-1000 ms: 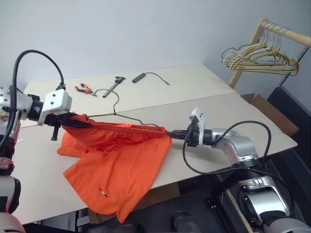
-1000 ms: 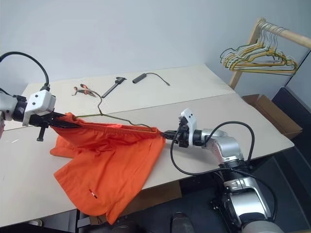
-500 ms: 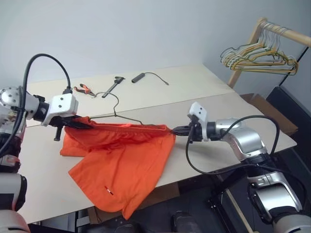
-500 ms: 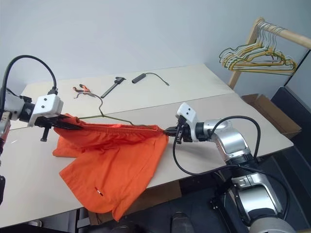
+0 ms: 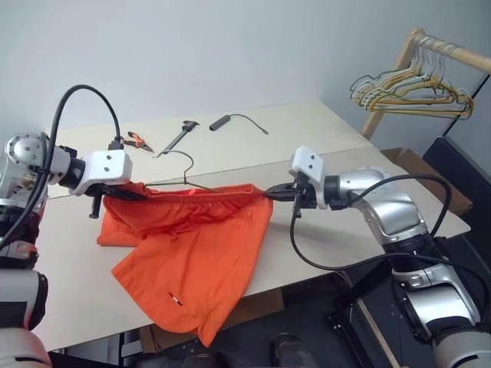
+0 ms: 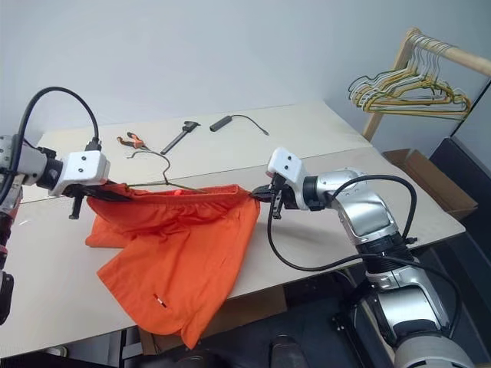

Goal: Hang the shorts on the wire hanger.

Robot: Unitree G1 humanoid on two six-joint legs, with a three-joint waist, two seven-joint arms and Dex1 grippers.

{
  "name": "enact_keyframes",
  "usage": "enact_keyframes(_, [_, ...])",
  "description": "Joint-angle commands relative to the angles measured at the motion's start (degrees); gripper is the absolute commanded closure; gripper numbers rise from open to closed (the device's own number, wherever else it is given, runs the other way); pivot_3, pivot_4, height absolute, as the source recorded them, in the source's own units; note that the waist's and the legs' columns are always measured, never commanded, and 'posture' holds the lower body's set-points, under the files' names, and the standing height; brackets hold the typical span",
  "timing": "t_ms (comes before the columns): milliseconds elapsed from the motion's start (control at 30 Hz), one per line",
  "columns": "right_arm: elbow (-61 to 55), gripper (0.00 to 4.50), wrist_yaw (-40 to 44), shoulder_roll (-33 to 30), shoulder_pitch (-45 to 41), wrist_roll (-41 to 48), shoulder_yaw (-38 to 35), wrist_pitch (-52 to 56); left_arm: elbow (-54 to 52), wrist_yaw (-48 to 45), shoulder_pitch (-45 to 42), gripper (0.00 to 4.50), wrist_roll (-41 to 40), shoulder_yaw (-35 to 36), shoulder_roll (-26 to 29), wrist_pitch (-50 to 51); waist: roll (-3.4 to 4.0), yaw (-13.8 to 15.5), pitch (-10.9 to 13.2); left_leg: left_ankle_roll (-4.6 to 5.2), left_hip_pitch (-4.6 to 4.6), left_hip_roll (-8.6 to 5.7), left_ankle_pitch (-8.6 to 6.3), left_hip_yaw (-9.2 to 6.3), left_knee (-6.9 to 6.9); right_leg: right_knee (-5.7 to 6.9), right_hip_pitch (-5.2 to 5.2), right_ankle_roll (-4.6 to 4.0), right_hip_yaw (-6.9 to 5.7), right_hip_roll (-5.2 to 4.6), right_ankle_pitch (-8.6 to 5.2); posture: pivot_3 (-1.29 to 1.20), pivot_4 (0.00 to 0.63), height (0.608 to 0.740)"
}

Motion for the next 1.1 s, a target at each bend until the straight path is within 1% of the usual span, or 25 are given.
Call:
enact_keyframes(33, [-4.99, 4.46, -0.04, -1.15, -2.79, -1.2, -0.43, 0.15, -1.92, 0.17, -1.79, 4.5, -1.63, 3.0, -0.54, 0.61, 0.0, -0.14, 0.0, 0.0, 0.0, 0.0, 0.0, 0.01, 0.0, 0.0, -0.01, 0.0, 0.02, 0.0, 0.0, -0.12, 0.0, 0.74])
enact_keyframes(133, [-7.26, 4.46, -0.08, -0.72, -4.07, -2.86, 1.54, -0.82, -3.83, -1.32, -2.01, 4.5, -4.27, 4.49, -1.78, 2.04, 0.0, -0.3, 0.0, -0.01, -0.07, 0.01, 0.0, 0.03, 0.0, 0.02, -0.12, 0.0, 0.04, 0.0, 0.0, -0.13, 0.0, 0.74])
enact_keyframes(200, [-6.83, 4.46, -1.38, -0.14, -4.41, -4.8, 2.41, -2.51, -4.63, -2.03, -2.02, 4.5, -5.22, 5.2, -2.18, 2.99, 0.0, -0.35, 0.0, -0.03, -0.11, 0.02, 0.02, 0.03, 0.01, 0.04, -0.17, 0.0, 0.03, 0.02, 0.0, -0.13, 0.0, 0.74])
enact_keyframes(300, [-5.48, 4.46, -2.97, 1.01, -4.47, -6.82, 2.47, -6.53, -4.63, -2.13, -1.77, 4.5, -4.59, 5.3, -2.28, 2.65, 0.0, -0.46, 0.0, -0.05, -0.1, 0.02, 0.03, 0.06, 0.01, 0.04, -0.17, 0.0, 0.03, 0.03, 0.0, -0.12, 0.0, 0.74])
enact_keyframes(400, [-4.84, 4.46, -2.25, 1.27, -4.13, -7.13, 2.03, -9.22, -4.24, -1.21, -1.74, 4.5, -3.94, 5.4, -2.52, 3.06, 0.0, -0.55, 0.0, -0.07, -0.1, 0.02, 0.04, 0.06, 0.01, 0.05, -0.17, 0.0, 0.03, 0.04, 0.0, -0.12, 0.0, 0.74])
enact_keyframes(500, [-5.65, 3.82, -0.78, 0.93, -3.07, -6.37, 1.63, -11.87, -4.14, -0.72, -1.3, 4.5, -4.18, 5.73, -2.67, 2.81, -0.01, -0.47, 0.0, -0.07, -0.11, 0.0, 0.04, 0.04, 0.01, 0.03, -0.15, 0.0, 0.02, 0.03, 0.0, -0.13, 0.0, 0.74])
enact_keyframes(600, [-5.78, 2.79, -0.49, 1.33, -2.4, -5.7, 1.38, -12.06, -4.21, -0.12, -1.06, 4.5, -4.42, 6.0, -2.88, 2.77, 0.0, -0.5, 0.0, -0.06, -0.1, 0.0, 0.04, 0.04, 0.01, 0.01, -0.12, 0.01, 0.02, 0.02, 0.01, -0.13, 0.0, 0.74])
enact_keyframes(633, [-5.6, 2.51, -0.33, 1.44, -2.12, -5.65, 1.52, -12.11, -4.19, 0.11, -0.98, 4.5, -4.68, 6.23, -3.01, 2.71, -0.01, -0.54, 0.0, -0.06, -0.11, -0.01, 0.04, 0.04, 0.01, 0.01, -0.13, 0.02, 0.03, 0.02, 0.01, -0.13, 0.0, 0.74])
enact_keyframes(767, [-3.46, 2.51, 0.32, 2.43, -1.06, -5.22, 2.02, -11.77, -4.72, -0.42, -1.05, 4.5, -6.08, 7.46, -3.56, 3.39, -0.01, -0.75, 0.0, -0.07, -0.09, 0.01, 0.04, 0.04, 0.01, 0.02, -0.13, 0.02, 0.02, 0.03, 0.01, -0.13, 0.0, 0.74])
enact_keyframes(900, [1.38, 2.51, -2.35, 4.45, -2.07, -6.56, 1.48, -10.19, -5.13, -1.3, -1.08, 4.5, -6.71, 7.98, -3.47, 3.66, -0.01, -1.24, -0.01, -0.08, -0.06, 0.01, 0.05, 0.04, 0.01, 0.03, -0.09, 0.02, 0.03, 0.03, 0.01, -0.12, 0.0, 0.74])
enact_keyframes(1100, [2.91, 2.51, -3.79, 5.53, -1.92, -6.04, 0.14, -10.75, -5.63, -1.96, -0.61, 4.5, -7.28, 8.22, -3.2, 4.05, -0.01, -1.63, -0.01, -0.09, -0.07, 0.01, 0.05, 0.03, 0.01, 0.04, -0.09, 0.02, 0.03, 0.03, 0.02, -0.12, 0.0, 0.74])
